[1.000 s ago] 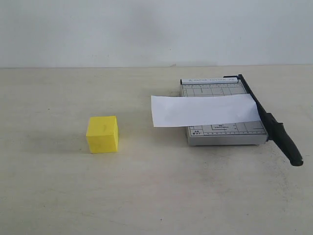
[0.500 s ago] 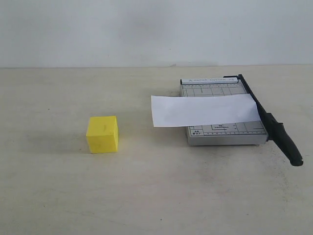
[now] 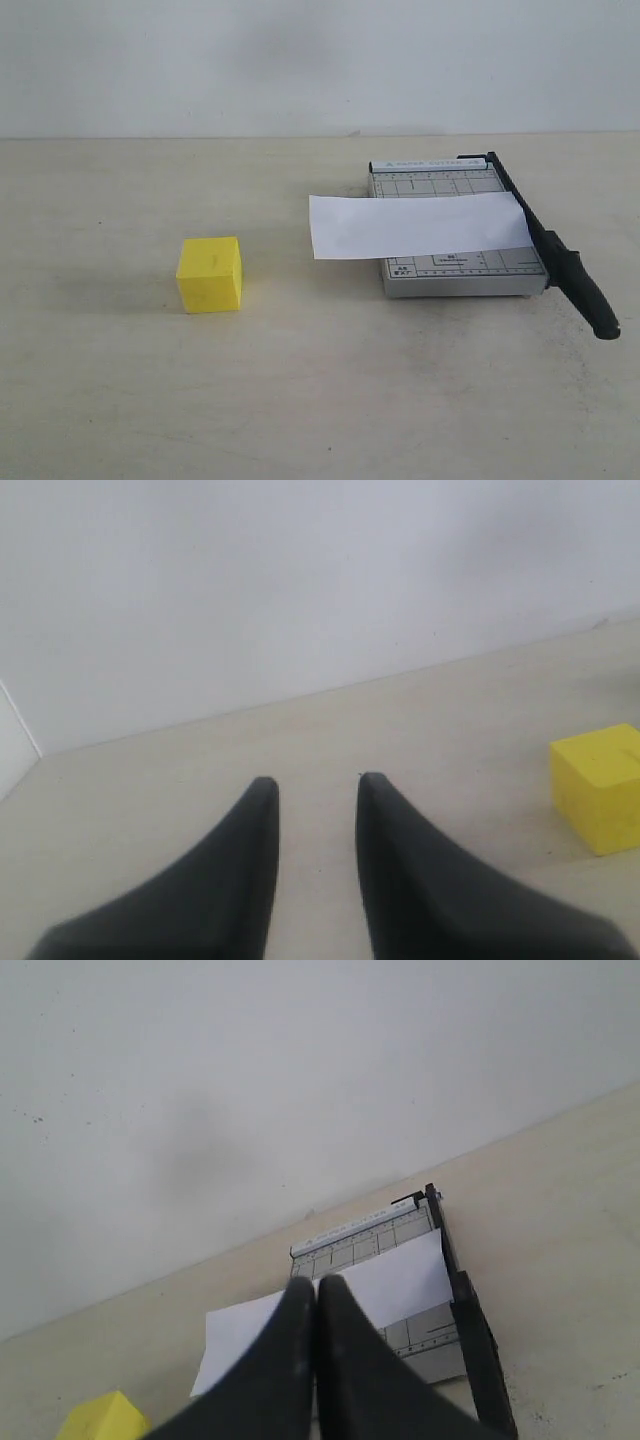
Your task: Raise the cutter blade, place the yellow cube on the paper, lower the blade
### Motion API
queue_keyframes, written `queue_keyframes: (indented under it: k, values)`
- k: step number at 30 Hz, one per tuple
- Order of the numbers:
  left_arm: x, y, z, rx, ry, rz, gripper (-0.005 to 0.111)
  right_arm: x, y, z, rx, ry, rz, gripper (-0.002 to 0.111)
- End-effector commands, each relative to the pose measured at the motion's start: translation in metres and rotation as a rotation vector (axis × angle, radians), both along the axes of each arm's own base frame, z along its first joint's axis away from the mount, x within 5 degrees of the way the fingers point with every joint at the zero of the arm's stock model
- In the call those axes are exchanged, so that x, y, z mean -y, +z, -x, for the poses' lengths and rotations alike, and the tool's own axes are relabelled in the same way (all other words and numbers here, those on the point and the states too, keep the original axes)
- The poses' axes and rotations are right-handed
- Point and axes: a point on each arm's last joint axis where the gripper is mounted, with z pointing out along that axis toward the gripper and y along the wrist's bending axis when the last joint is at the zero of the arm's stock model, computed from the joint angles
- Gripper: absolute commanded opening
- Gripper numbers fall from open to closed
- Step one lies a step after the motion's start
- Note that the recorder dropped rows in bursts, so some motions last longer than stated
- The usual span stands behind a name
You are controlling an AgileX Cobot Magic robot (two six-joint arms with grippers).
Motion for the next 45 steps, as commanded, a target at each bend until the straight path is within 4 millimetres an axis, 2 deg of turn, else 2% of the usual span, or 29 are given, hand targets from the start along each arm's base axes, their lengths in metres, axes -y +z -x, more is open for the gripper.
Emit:
queue_keyframes:
  k: [1, 4, 7, 9, 11, 14, 15, 17, 21, 27, 45]
  values:
    - [0.0, 0.002, 0.0, 0.015, -0.002, 0.001, 0.026, 0.0, 0.019, 0.008, -0.032, 0.02, 0.101, 0.019]
    - [0.0, 0.002, 0.0, 0.015, -0.002, 0.001, 0.026, 0.001, 0.023, 0.005, -0.163, 0.009, 0.121, 0.061]
    - [0.0, 0.002, 0.0, 0.015, -0.002, 0.001, 0.026, -0.002, 0.024, -0.024, -0.396, 0.036, 0.223, 0.062]
    - [0.0, 0.002, 0.0, 0.015, -0.002, 0.001, 0.026, -0.005, 0.036, -0.052, -0.533, 0.09, 0.339, 0.062]
    - [0.0, 0.002, 0.0, 0.015, -0.002, 0.001, 0.026, -0.011, 0.042, -0.095, -0.738, 0.195, 0.486, 0.062]
    - [0.0, 0.002, 0.0, 0.015, -0.002, 0.001, 0.026, -0.017, 0.033, -0.145, -0.907, 0.299, 0.585, 0.062]
    - [0.0, 0.002, 0.0, 0.015, -0.002, 0.001, 0.026, -0.019, 0.024, -0.166, -0.962, 0.325, 0.599, 0.062]
    - [0.0, 0.002, 0.0, 0.015, -0.002, 0.001, 0.026, -0.021, 0.01, -0.189, -1.016, 0.353, 0.616, 0.062]
    - [0.0, 0.002, 0.0, 0.015, -0.002, 0.001, 0.026, -0.022, -0.007, -0.205, -1.055, 0.368, 0.643, 0.062]
    - [0.0, 0.002, 0.0, 0.015, -0.002, 0.001, 0.026, -0.021, -0.028, -0.219, -1.076, 0.368, 0.681, 0.062]
    - [0.0, 0.002, 0.0, 0.015, -0.002, 0.001, 0.026, -0.022, -0.068, -0.239, -1.112, 0.381, 0.7, 0.062]
